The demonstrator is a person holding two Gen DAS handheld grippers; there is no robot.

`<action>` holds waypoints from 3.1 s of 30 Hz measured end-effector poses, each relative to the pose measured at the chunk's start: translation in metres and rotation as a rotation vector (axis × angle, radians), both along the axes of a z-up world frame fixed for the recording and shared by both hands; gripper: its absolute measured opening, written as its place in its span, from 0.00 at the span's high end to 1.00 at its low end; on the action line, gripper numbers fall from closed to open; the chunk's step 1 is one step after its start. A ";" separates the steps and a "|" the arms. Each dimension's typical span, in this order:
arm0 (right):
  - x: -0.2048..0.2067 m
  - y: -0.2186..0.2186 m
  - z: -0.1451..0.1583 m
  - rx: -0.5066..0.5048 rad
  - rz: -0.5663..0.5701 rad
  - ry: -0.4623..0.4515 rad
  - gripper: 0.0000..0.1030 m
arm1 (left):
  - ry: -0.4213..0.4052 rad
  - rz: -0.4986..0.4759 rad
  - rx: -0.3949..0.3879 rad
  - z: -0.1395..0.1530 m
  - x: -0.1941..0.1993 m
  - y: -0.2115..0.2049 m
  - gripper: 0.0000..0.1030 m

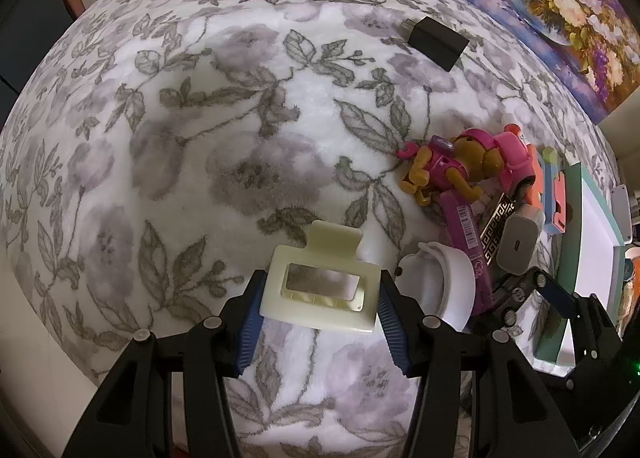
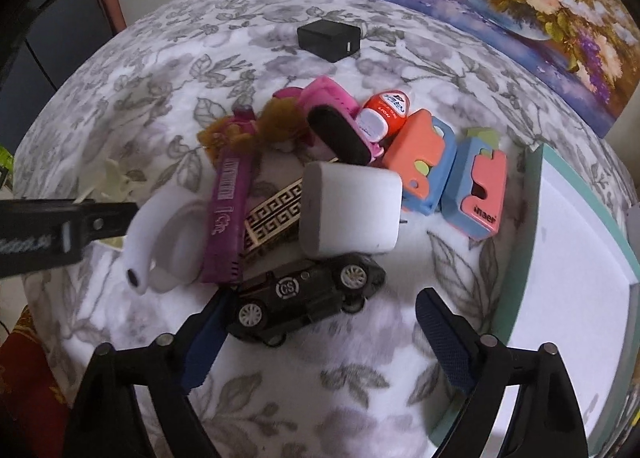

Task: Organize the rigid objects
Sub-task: 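Grasp the cream hair clip with the left tool while the right tool grasps the black toy car, then release the hair clip into the tray with the left tool while the right tool releases the car there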

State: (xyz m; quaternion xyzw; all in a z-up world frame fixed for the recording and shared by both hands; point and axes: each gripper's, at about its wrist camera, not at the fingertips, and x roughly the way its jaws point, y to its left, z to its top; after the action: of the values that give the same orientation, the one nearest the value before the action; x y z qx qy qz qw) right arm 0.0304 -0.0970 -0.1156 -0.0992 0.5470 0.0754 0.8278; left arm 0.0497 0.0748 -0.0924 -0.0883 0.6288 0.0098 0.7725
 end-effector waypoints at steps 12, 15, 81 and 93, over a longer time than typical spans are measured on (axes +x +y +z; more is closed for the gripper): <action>0.000 0.002 -0.001 -0.013 0.014 -0.024 0.26 | 0.002 -0.021 0.005 -0.003 -0.001 -0.011 0.46; -0.004 0.000 0.002 -0.010 0.004 -0.027 0.26 | -0.014 -0.014 0.011 0.000 -0.002 -0.012 0.46; -0.059 -0.275 0.047 0.022 -0.864 -0.256 0.26 | -0.312 -0.581 -0.057 0.059 0.001 -0.296 0.46; -0.062 -0.266 0.042 0.013 -0.829 -0.244 0.12 | -0.287 -0.440 -0.001 0.054 0.011 -0.252 0.31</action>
State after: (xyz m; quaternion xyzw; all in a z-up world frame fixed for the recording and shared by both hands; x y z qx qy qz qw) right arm -0.0319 -0.3628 -0.0741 0.1258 0.4382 -0.2723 0.8474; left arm 0.0605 -0.1769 -0.0379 0.0494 0.5167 -0.1713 0.8374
